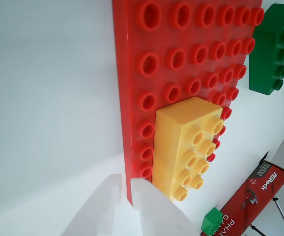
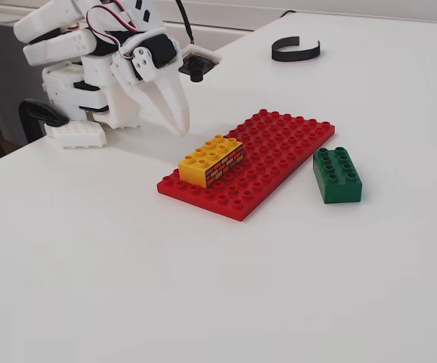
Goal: Grab the loose lego brick and stack it on top of the fixed one.
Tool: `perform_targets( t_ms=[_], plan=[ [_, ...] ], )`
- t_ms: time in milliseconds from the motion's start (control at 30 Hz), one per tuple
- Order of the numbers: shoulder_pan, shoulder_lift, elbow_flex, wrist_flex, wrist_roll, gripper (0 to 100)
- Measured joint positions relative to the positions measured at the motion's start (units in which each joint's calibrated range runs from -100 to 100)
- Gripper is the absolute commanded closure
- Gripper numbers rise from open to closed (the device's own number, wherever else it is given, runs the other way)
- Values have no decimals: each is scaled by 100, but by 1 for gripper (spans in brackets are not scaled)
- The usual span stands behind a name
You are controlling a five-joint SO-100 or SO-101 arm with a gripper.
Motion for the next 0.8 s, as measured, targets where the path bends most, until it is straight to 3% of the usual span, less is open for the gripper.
perform_targets(
  t_ms=[467,633,800],
  plan=[
    [67,8,-162,0,270,99],
    [393,518,-1306,112,608,99],
    [438,2607,-3188,155,733,99]
  ],
)
